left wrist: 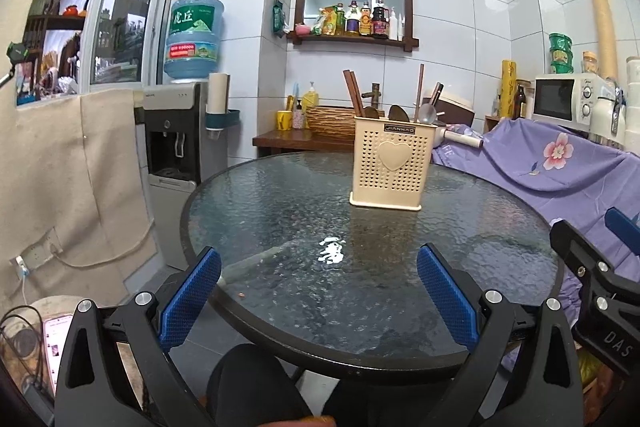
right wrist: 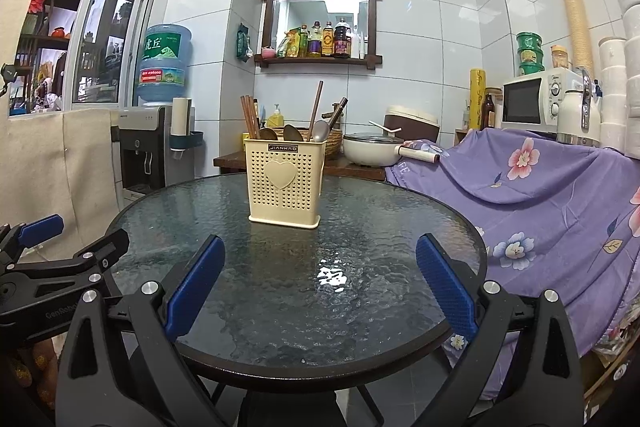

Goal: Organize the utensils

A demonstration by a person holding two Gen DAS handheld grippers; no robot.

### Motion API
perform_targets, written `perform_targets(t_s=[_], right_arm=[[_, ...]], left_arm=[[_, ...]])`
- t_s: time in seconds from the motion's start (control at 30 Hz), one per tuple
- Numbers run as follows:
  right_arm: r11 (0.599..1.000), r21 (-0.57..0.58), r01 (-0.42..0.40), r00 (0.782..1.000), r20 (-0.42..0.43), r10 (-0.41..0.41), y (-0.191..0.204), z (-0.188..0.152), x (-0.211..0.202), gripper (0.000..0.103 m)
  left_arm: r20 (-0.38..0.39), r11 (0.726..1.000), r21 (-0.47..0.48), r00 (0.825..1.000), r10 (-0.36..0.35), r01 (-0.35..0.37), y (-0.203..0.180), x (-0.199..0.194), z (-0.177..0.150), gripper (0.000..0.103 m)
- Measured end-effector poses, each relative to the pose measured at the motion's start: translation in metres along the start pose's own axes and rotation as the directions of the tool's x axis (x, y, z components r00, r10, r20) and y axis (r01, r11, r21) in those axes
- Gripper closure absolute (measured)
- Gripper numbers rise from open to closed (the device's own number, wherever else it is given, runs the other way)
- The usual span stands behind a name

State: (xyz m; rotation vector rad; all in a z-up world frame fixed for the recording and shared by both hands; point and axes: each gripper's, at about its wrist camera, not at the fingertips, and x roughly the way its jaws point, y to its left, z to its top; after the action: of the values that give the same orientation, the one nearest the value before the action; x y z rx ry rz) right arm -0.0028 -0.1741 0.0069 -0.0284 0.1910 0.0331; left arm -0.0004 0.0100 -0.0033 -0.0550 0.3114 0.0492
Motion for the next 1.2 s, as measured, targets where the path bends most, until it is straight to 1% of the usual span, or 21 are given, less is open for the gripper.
perform_targets(t_s=[0.23,0.4,0.57,1.2], right_arm=[[1.0,0.0,0.0,1.0,-0.001,0.0,0.0,-0.0004,0.0005,0.008],[1.0,0.001,0.001,1.0,-0.002,-0.001,0.0003,-0.0005,0.0014,0.008],[1.0,0.005,0.002,1.0,-0.003,-0.002,0.0006,-0.0019,0.0021,0.008],[1.0,0.002,0.0,1.0,-0.012,0.0,0.0032,-0.0032,0.0031,0.008]], left_arm=[[0.019,1.0,0.019,1.0,-0.001,0.0,-0.0027,-0.003,0.0009,0.007],[-0.009,0.999,0.031,1.0,-0.006,0.006,-0.006,0.0004,0.0015,0.007],[-0.015,1.0,0.021,1.0,-0.011,0.011,-0.0044,0.0017,0.0022,0.007],[-0.015,0.999,0.036,1.0,-0.003,0.003,-0.0077,0.0017,0.0018,0.007]])
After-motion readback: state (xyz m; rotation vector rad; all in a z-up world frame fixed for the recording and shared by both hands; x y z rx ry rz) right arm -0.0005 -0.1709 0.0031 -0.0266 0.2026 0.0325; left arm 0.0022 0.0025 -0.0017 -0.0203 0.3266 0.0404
